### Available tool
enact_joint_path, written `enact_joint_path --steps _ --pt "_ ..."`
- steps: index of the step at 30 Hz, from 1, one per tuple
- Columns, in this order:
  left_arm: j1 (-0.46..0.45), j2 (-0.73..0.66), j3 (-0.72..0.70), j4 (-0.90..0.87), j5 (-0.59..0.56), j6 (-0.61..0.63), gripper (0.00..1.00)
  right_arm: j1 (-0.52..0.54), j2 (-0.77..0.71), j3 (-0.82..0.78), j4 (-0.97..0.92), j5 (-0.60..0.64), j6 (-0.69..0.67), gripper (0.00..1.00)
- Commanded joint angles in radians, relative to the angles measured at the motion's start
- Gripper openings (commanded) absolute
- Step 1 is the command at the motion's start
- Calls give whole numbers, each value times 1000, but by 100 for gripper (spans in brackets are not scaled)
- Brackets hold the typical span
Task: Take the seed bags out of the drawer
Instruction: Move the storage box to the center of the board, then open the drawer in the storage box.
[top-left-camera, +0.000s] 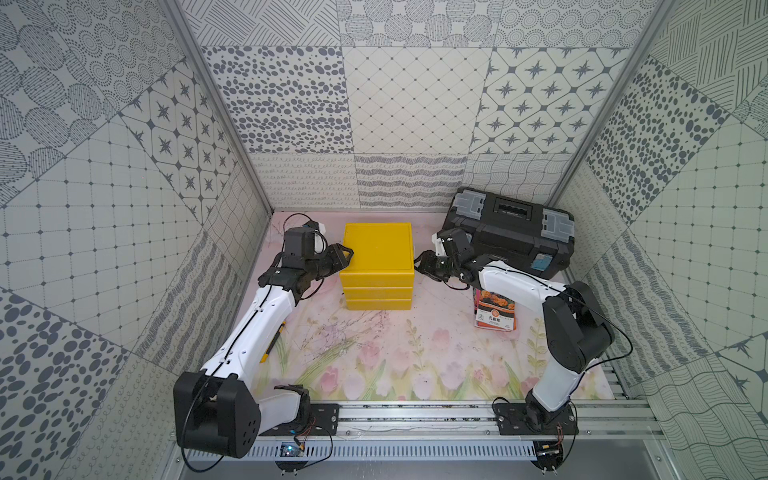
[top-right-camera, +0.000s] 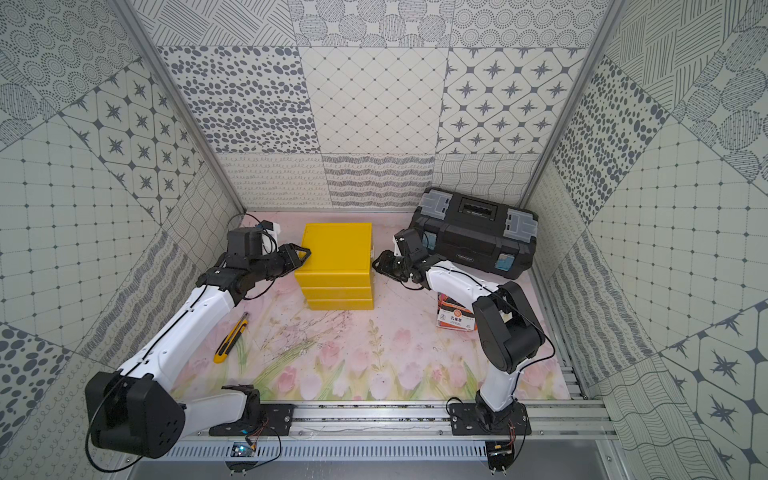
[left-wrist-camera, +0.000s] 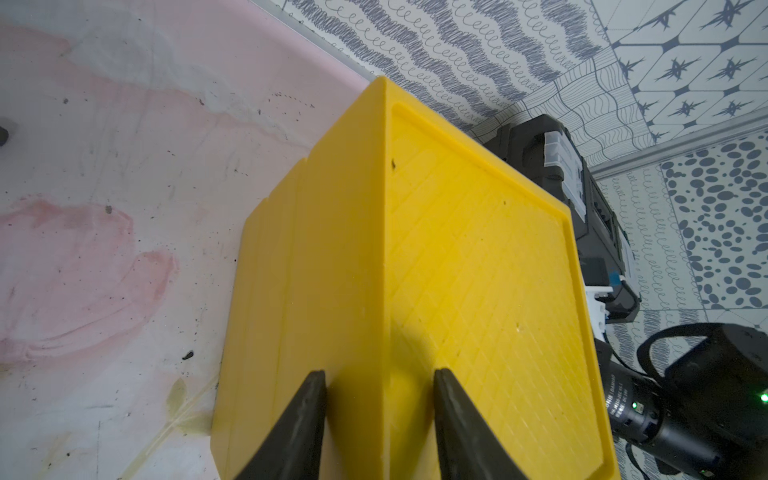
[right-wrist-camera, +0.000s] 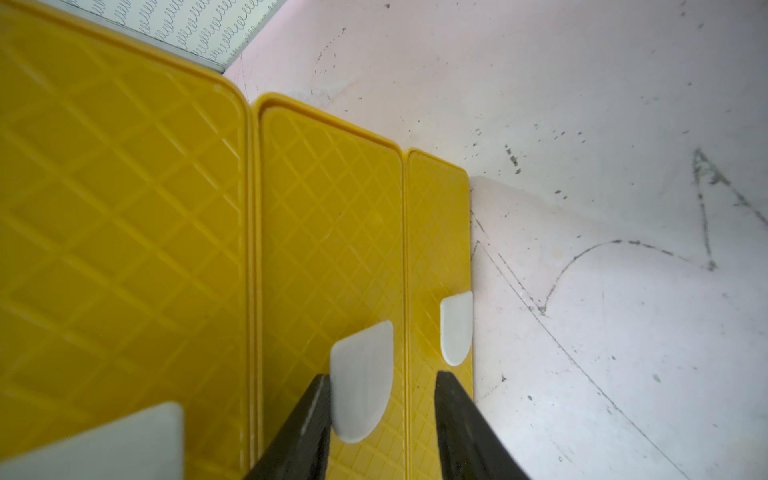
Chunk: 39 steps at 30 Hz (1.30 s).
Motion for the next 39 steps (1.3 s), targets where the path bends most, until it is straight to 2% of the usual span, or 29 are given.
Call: enact_joint_path --steps 1,4,13,18,24,30,39 --pt "26 11 -25 -365 -6 58 44 66 -43 -47 23 -39 2 46" --pt "32 16 -19 -368 -1 59 44 49 -70 -63 -3 4 -30 47" --pt "33 17 -29 -367 1 57 44 -24 -159 -83 1 -53 -88 51" --pt "34 14 -33 -362 7 52 44 -48 -185 -147 5 -37 -94 52" --pt "34 16 -33 -361 12 54 43 -51 -69 -177 49 -67 -89 46" --pt "33 16 -38 -359 16 56 43 -40 46 -149 133 -117 -40 45" --pt "33 21 -46 -345 27 52 43 -23 95 -102 153 -126 -22 45"
